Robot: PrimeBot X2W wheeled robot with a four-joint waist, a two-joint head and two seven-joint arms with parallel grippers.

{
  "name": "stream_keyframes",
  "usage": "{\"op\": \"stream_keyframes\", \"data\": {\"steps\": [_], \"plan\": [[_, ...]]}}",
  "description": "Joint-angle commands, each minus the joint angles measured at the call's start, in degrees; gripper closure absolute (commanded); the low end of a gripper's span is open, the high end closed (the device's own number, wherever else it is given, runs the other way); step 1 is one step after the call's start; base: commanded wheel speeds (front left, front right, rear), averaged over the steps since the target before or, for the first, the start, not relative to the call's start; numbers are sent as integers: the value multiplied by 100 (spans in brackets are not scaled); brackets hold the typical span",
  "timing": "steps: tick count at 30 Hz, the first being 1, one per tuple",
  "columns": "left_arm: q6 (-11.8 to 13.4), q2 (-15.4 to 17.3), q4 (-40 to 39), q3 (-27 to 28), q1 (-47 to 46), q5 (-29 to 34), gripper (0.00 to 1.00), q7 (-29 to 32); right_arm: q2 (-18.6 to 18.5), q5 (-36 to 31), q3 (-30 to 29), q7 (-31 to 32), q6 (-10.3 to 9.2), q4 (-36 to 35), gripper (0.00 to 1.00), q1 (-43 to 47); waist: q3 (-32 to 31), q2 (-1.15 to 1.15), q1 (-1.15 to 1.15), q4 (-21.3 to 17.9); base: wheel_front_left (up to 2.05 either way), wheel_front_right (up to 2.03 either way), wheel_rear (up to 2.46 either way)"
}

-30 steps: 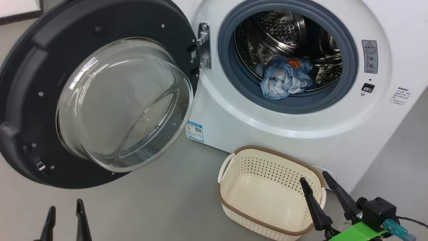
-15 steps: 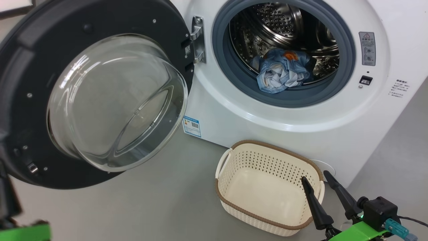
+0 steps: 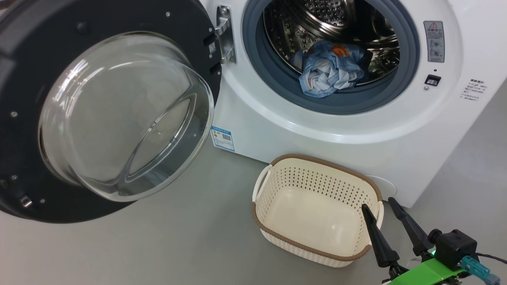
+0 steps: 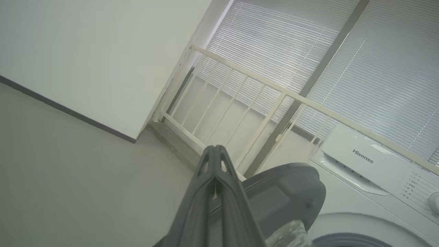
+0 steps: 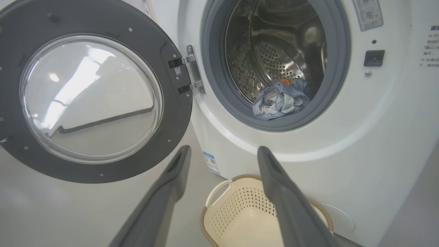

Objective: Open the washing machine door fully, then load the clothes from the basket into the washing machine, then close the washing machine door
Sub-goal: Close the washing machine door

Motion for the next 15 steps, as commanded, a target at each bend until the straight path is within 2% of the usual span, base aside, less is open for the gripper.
{"op": "stream_keyframes", "data": {"steps": [1,4,5,10,15], "plan": [[-20,496,195,192,-415,-347,100,345,-71,-29,110,-46,25,-161,0,-233,74,0,0,-9,0,0,0],[-20,747,755,182,-739,-832,100,969,-109,-35,112,-46,25,-167,0,-259,143,0,0,-11,0,0,0],[-20,747,755,182,-739,-832,100,969,-109,-35,112,-46,25,-167,0,-259,143,0,0,-11,0,0,0],[-20,1056,1584,53,-1112,-1364,100,2018,-195,-50,137,-46,25,-174,0,-320,282,0,0,0,0,0,0],[-20,1188,2097,-20,-1356,-1706,100,2709,-305,-57,159,-46,25,-184,0,-410,421,0,0,9,0,0,0]]}}
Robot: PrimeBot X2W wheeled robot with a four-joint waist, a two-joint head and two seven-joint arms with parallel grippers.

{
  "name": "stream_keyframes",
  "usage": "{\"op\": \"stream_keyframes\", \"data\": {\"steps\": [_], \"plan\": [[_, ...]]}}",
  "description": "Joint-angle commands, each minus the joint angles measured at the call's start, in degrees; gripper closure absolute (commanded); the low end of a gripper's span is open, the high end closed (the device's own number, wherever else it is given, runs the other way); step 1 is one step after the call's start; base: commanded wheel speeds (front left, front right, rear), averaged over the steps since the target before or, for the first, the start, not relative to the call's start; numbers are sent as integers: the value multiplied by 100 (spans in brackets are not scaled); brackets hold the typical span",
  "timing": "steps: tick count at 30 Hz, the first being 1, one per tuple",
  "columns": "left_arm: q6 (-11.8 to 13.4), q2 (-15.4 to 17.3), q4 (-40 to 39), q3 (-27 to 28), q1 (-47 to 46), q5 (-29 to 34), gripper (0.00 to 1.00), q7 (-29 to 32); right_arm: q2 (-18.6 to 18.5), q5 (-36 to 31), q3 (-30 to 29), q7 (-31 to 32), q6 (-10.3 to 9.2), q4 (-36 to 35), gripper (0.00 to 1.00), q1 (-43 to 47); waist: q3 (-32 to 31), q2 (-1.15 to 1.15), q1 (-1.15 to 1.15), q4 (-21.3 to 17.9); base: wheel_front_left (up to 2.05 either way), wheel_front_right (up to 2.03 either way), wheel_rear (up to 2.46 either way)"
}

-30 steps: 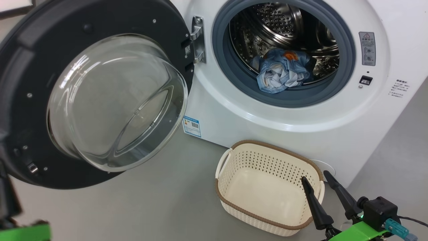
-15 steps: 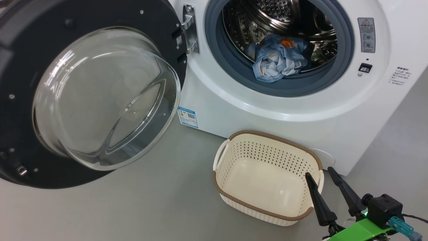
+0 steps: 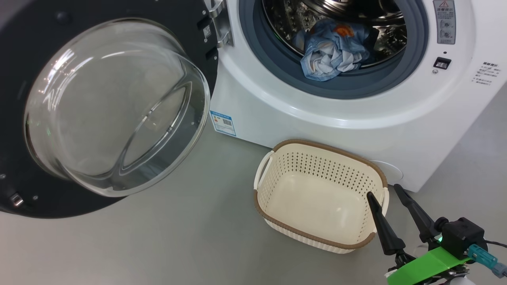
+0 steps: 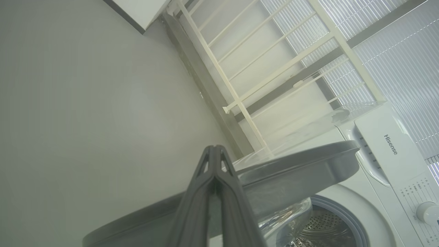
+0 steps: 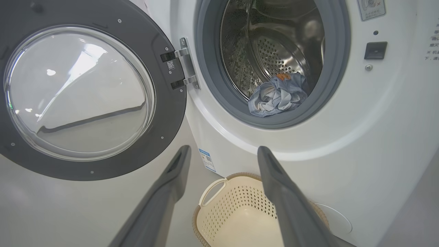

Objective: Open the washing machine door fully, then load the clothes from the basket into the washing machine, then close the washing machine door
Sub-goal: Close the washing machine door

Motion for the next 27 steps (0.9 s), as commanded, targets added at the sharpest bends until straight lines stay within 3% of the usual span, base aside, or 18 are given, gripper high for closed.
{"op": "stream_keyframes", "data": {"steps": [1,10,27], "plan": [[-20,448,-79,130,-229,-41,100,76,-94,-56,149,-46,25,-148,0,-167,51,0,0,9,0,0,0],[-21,370,155,-35,-325,-194,100,460,-246,-63,164,-46,25,-179,0,-254,237,0,0,22,0,0,0],[-21,266,-381,-401,57,-507,100,1300,-289,-78,184,-46,25,-134,0,-288,259,0,0,91,0,0,0]]}}
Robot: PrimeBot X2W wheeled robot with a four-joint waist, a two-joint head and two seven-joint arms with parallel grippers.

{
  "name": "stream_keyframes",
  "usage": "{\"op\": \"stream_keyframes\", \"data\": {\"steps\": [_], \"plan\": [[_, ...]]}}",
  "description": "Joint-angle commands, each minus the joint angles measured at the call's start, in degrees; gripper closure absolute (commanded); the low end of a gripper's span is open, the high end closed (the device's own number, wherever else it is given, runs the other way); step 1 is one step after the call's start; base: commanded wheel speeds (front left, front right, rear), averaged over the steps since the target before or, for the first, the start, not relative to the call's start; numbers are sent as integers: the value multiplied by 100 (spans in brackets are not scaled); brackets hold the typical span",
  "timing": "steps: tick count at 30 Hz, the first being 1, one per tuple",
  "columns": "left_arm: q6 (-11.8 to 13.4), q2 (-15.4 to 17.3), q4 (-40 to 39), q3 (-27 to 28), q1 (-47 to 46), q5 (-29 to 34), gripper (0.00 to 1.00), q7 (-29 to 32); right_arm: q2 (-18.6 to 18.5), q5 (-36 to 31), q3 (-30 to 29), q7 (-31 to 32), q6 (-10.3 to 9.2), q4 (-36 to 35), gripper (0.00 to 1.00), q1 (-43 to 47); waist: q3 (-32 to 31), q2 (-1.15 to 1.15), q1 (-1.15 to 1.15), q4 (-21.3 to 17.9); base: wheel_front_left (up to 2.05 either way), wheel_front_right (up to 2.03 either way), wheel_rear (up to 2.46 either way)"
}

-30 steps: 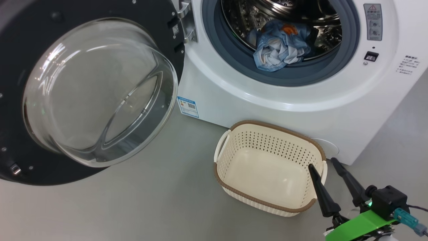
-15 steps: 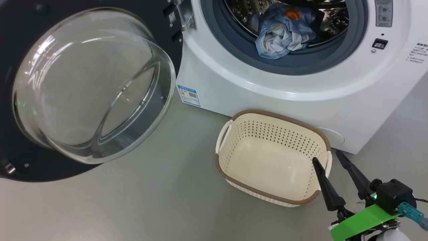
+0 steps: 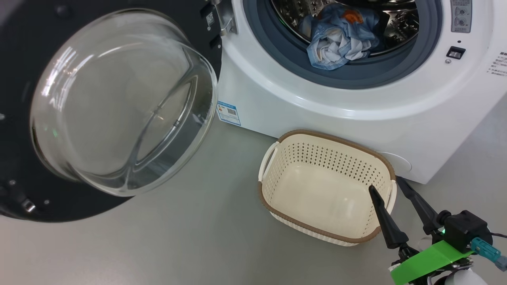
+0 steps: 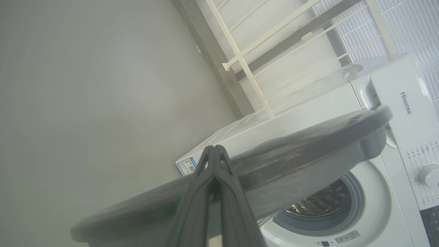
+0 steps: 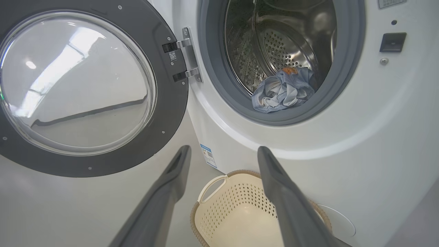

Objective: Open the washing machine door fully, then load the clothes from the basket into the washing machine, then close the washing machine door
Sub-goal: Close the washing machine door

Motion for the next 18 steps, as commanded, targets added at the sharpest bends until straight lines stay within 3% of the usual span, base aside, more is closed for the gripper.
{"op": "stream_keyframes", "data": {"steps": [1,18], "plan": [[-32,267,-298,-6,76,-102,100,285,-54,-54,87,-46,25,-104,0,-113,-36,0,0,14,0,0,0],[-32,241,-2053,-542,716,-711,100,1834,72,-1,-23,-46,25,-43,0,192,-536,0,0,82,0,0,0]]}}
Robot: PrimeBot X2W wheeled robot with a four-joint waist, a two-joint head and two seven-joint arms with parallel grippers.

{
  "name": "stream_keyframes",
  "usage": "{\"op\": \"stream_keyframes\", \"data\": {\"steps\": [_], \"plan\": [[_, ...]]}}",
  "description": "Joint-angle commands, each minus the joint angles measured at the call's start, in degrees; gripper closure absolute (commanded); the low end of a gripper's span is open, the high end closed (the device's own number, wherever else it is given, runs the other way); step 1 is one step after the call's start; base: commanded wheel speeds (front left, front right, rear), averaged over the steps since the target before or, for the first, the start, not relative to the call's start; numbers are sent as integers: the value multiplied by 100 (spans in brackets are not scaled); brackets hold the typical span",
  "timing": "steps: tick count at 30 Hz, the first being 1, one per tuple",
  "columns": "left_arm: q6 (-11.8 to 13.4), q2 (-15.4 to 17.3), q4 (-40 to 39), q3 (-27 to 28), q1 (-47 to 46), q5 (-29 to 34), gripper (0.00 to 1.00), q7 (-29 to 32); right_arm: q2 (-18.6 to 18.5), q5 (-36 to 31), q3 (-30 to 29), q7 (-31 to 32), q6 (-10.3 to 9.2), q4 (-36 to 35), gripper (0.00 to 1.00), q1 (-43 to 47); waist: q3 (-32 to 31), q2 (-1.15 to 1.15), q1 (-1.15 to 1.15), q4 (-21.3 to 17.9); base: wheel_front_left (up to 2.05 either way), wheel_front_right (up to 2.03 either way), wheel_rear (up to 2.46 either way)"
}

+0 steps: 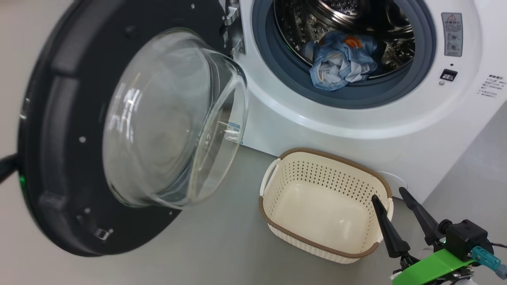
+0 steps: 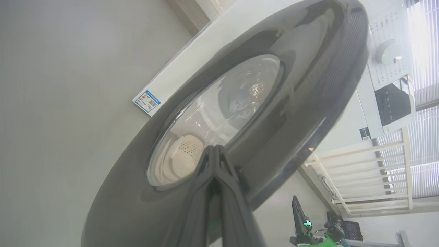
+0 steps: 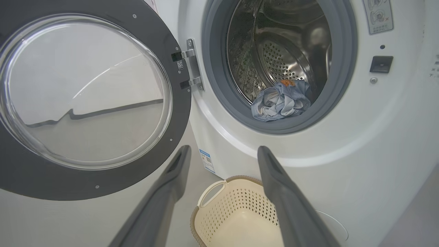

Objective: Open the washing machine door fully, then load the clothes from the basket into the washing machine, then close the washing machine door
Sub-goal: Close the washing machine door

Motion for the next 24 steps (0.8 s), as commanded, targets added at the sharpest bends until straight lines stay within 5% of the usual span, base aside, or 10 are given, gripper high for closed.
{"op": "stream_keyframes", "data": {"steps": [1,12,24], "plan": [[-31,254,-297,144,-34,-55,100,119,-21,-2,93,-46,25,-122,0,-18,-77,0,0,-9,0,0,0],[-31,0,-1531,-206,280,-201,100,634,85,-21,-41,-46,25,-162,0,92,-209,0,0,-286,0,0,0],[-31,-668,-2287,-745,175,-65,100,633,164,-63,-231,-46,25,-212,0,126,-216,0,0,-980,0,0,0]]}}
